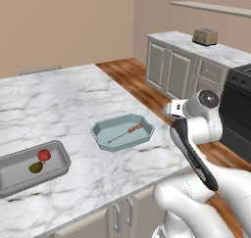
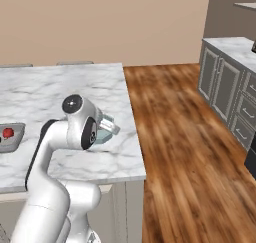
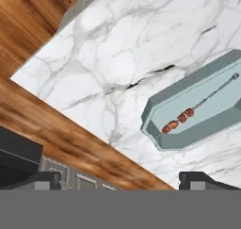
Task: Place the cold items (bell pepper and kiwi) from the fridge in one tupperware on the dining counter. Place the warm items (hot dog and kebab skewer) in the stove area in another tupperware.
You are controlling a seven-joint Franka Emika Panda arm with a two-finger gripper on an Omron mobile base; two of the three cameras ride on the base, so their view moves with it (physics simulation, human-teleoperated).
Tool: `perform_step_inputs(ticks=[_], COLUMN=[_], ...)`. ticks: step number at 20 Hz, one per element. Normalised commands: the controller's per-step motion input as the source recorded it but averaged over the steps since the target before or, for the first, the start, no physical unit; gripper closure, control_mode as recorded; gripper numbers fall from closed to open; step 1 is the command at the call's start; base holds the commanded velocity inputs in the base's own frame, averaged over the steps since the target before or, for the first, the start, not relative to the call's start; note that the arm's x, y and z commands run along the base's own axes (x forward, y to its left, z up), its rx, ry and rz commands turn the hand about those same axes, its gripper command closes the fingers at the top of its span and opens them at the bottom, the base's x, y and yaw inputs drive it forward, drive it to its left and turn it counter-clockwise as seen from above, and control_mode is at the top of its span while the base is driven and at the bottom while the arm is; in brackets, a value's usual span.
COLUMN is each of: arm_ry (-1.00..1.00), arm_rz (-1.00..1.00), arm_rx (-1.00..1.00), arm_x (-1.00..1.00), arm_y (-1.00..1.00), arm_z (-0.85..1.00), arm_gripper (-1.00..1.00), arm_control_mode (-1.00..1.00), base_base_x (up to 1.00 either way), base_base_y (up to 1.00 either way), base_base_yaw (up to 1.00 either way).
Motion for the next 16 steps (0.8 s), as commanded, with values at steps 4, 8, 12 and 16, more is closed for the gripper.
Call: perform_step_inputs(ticks=[4, 8, 12, 16], arm_ry=[-0.01, -0.1, 0.0, 0.0], arm_rz=[0.27, 0.26, 0.0, 0.0], arm_rx=[-0.1, -0.08, -0.03, 0.0], arm_x=[-1.0, -0.87, 0.0, 0.0], arm_y=[0.1, 0.15, 0.09, 0.0], arm_z=[1.0, 0.54, -0.04, 0.0], arm_gripper=[-1.0, -1.0, -1.0, -1.0], arm_control_mode=[-1.0, -1.0, -1.0, 1.0], base_base_x=[0.0, 0.0, 0.0, -0.41], base_base_y=[0.0, 0.0, 0.0, -0.67], base_base_yaw=[0.0, 0.0, 0.0, -0.19])
